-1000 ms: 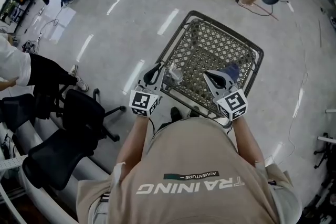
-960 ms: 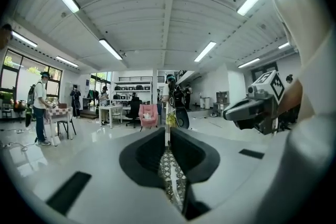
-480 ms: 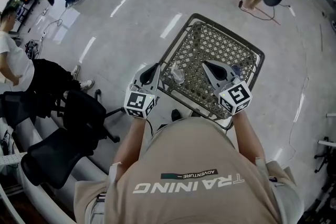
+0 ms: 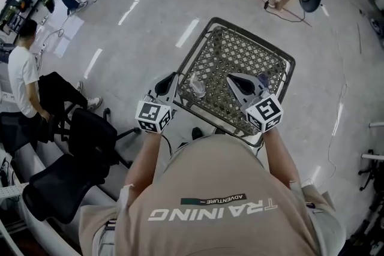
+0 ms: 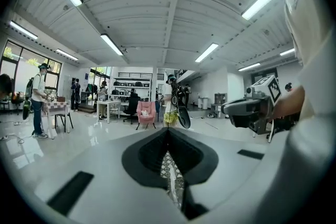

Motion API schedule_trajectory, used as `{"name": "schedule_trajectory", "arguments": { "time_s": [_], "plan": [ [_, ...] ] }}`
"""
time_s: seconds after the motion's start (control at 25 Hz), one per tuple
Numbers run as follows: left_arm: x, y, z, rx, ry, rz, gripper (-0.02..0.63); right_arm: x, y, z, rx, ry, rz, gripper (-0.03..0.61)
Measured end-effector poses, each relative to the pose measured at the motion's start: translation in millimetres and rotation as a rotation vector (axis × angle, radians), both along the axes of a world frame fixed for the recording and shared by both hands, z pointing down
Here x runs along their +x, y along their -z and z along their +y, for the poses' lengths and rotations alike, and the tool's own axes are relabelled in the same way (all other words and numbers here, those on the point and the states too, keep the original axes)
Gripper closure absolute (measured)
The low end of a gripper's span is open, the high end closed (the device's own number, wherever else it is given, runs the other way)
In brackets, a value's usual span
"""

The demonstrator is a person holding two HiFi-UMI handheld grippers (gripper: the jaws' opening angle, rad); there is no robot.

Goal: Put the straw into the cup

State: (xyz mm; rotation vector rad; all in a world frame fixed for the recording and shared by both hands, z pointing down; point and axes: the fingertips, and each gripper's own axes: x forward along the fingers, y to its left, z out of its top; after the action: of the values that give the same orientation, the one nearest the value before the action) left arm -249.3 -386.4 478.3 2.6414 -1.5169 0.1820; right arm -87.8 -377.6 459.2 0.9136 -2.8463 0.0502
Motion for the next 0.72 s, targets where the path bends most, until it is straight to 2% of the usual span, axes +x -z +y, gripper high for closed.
{"name": "schedule_trajectory", "arguments": {
  "time_s": [0.2,0.72],
  "plan": [
    [-3.2,-10.1,-2.2,-0.028,-0.010,0.021,0.597,7.9,-5.6,4.2,-0.021,-0.030,-0.004,0.561],
    [-12.2,-9.0,0.8,-0.020,0.021,0.058,0.597,22.0,-15.7,11.9,-0.038,-0.029,0.042,0.561]
  ]
}}
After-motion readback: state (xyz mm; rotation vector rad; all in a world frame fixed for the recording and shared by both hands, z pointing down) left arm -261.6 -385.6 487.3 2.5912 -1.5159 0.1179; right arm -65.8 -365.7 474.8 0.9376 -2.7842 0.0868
